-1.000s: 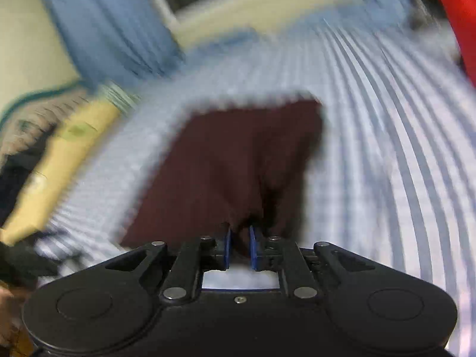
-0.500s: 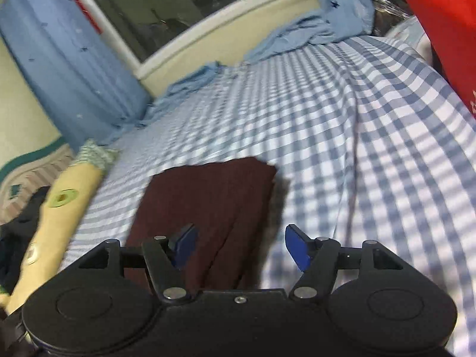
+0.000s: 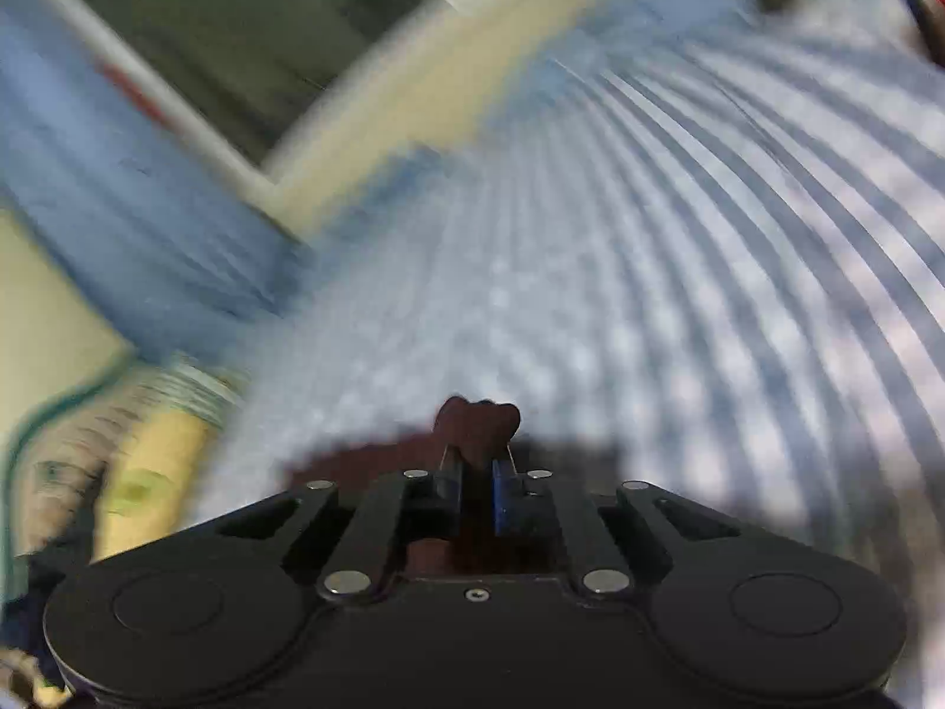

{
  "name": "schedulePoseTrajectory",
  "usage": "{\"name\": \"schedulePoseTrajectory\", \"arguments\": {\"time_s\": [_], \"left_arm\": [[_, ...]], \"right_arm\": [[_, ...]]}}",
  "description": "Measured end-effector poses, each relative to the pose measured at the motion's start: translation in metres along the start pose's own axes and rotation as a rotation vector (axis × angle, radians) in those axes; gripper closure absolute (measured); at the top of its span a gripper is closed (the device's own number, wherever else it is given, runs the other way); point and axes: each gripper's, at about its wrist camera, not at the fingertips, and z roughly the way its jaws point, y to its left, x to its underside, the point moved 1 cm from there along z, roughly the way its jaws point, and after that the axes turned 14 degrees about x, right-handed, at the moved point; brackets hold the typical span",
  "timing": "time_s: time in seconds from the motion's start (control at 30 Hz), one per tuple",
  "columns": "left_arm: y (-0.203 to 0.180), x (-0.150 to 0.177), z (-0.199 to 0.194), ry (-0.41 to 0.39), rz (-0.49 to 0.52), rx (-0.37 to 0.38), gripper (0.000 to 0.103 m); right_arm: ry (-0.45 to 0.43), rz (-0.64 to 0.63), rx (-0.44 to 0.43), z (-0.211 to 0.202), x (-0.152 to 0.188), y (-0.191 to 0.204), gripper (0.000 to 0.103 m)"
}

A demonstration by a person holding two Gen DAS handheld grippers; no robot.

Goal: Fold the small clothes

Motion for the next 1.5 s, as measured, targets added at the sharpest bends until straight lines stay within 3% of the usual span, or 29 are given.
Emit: {"name": "schedulePoseTrajectory", "arguments": {"time_s": [0.07,0.13,0.2,0.23,0.3,0.37,0.43,0.5,0.6,0.7,0.83,0.97,1.03,1.1,1.27,1.33,1.4,1.5], "left_arm": [[0.001,-0.001,0.002,-0.001,-0.011,0.006,0.001],[0.000,-0.001,0.003,0.003,-0.003,0.009,0.001],[-0.003,-0.001,0.003,0.004,0.006,0.013,0.001],[-0.004,-0.001,0.002,0.005,0.005,0.016,0.001],[-0.005,0.000,0.000,0.002,0.005,0.029,0.001],[-0.007,0.001,-0.004,-0.006,0.011,0.034,0.001],[-0.010,0.002,-0.008,-0.015,0.018,0.034,0.001],[-0.012,0.003,-0.012,-0.022,0.017,0.037,0.001],[-0.015,0.005,-0.018,-0.034,-0.005,0.055,0.001],[-0.022,0.007,-0.025,-0.043,-0.013,0.064,0.001],[-0.033,0.013,-0.039,-0.047,0.006,0.067,0.001],[-0.037,0.014,-0.051,-0.059,0.011,0.048,0.001],[-0.037,0.012,-0.055,-0.066,0.001,0.044,0.001],[-0.038,0.011,-0.058,-0.071,-0.002,0.045,0.001],[-0.044,0.009,-0.062,-0.075,0.023,0.048,0.001],[-0.045,0.010,-0.064,-0.076,0.022,0.050,0.001],[-0.045,0.011,-0.065,-0.075,0.022,0.049,0.001],[-0.046,0.010,-0.063,-0.074,0.016,0.055,0.001]], "right_arm": [[-0.006,0.035,0.045,0.009,-0.004,-0.008,0.094],[0.068,0.007,0.186,0.031,0.002,-0.018,0.093],[0.122,-0.016,0.259,0.047,0.014,-0.027,0.080],[0.107,-0.003,0.253,0.046,0.018,-0.031,0.076],[0.075,0.055,0.221,0.033,0.022,-0.039,0.052],[0.049,0.041,0.200,0.007,0.026,-0.042,0.050],[0.041,-0.050,0.204,-0.029,0.037,-0.039,0.050],[0.057,-0.105,0.150,-0.070,0.057,-0.037,0.051],[0.098,-0.106,0.061,-0.121,0.097,-0.033,0.051],[0.097,-0.083,0.037,-0.146,0.129,-0.032,0.051],[0.100,-0.034,0.012,-0.145,0.150,-0.034,0.056],[0.078,-0.005,-0.075,-0.145,0.157,-0.032,0.091],[0.030,0.042,-0.186,-0.156,0.157,-0.034,0.096],[-0.003,0.082,-0.221,-0.165,0.157,-0.036,0.098],[0.132,0.108,-0.012,-0.136,0.179,-0.062,0.103],[0.150,0.126,0.010,-0.133,0.187,-0.073,0.103],[0.097,0.146,0.014,-0.149,0.187,-0.075,0.100],[-0.030,0.021,0.034,-0.179,0.174,-0.047,0.100]]}}
